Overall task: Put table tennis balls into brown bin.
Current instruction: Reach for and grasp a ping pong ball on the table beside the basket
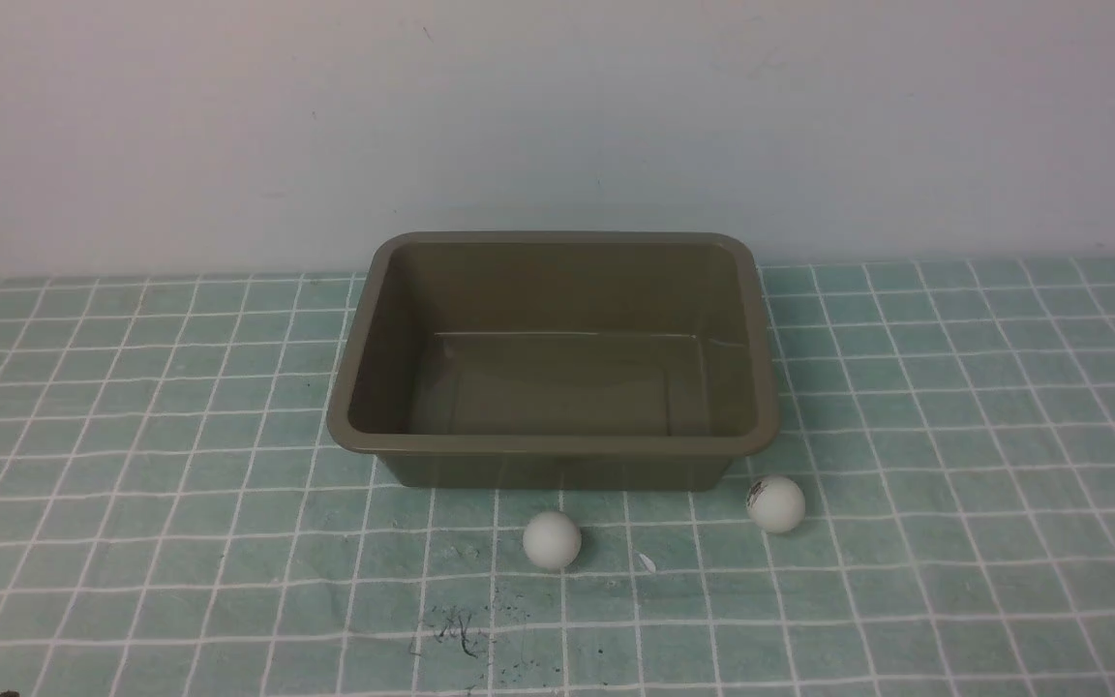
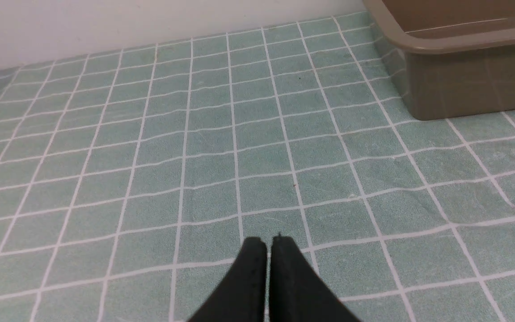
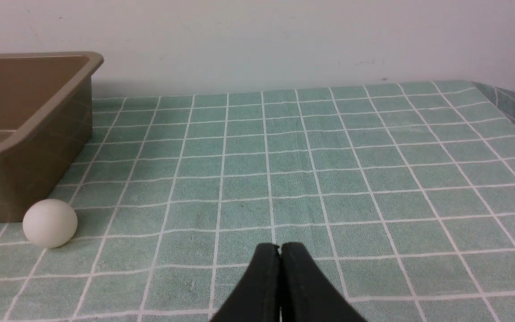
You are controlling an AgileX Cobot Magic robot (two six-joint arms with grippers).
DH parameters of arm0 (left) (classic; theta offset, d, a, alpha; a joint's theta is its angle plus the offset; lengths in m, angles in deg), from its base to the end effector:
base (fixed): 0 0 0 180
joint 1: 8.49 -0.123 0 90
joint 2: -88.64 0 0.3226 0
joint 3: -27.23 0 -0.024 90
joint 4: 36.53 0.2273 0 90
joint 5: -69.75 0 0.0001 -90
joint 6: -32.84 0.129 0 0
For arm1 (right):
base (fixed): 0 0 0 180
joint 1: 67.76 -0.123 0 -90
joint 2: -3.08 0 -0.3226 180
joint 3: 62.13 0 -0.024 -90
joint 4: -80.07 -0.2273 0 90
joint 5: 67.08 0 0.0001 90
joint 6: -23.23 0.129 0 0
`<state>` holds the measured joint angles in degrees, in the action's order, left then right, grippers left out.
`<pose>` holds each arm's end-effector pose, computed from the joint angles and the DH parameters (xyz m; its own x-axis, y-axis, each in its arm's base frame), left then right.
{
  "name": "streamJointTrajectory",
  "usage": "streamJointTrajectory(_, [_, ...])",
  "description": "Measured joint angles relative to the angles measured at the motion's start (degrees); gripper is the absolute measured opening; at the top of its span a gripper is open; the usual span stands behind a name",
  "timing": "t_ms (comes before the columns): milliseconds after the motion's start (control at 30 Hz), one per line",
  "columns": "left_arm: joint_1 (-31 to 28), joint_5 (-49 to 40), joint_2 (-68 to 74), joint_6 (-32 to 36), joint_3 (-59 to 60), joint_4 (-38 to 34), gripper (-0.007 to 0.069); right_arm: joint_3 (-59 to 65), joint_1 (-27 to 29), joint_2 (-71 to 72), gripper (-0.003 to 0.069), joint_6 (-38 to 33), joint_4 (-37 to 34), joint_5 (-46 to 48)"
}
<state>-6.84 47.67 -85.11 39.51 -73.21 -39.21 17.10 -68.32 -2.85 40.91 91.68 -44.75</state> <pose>0.0269 -0.0030 0.1590 -0.3026 0.0817 -0.9496 0.0678 0.9956 0.0641 0.0266 -0.0096 0.1616 -0.2839 0.1174 -0.9517 0.0983 0.9908 0.0929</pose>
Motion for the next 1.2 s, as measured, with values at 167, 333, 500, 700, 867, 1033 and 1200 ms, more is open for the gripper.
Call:
streamJointTrajectory(167, [0.0, 0.0, 0.0, 0.0, 0.0, 0.0, -0.0005, 0.0, 0.0, 0.0, -0.001, 0.0, 0.0, 0.0])
streamJointTrajectory(333, [0.0, 0.0, 0.0, 0.0, 0.0, 0.0, -0.0005, 0.0, 0.0, 0.0, -0.001, 0.0, 0.0, 0.0])
streamJointTrajectory(500, [0.0, 0.0, 0.0, 0.0, 0.0, 0.0, -0.0005, 0.0, 0.0, 0.0, -0.001, 0.0, 0.0, 0.0])
streamJointTrajectory(700, [0.0, 0.0, 0.0, 0.0, 0.0, 0.0, -0.0005, 0.0, 0.0, 0.0, -0.001, 0.0, 0.0, 0.0])
streamJointTrajectory(867, [0.0, 2.9, 0.0, -2.5, 0.3, -3.2, -0.0005, 0.0, 0.0, 0.0, -0.001, 0.0, 0.0, 0.0])
streamJointTrajectory(1033, [0.0, 12.4, 0.0, -9.0, 0.3, -15.4, -0.0005, 0.0, 0.0, 0.0, -0.001, 0.0, 0.0, 0.0])
streamJointTrajectory(1200, [0.0, 25.9, 0.0, -15.5, 0.3, -31.0, -0.0005, 0.0, 0.0, 0.0, -0.001, 0.0, 0.0, 0.0])
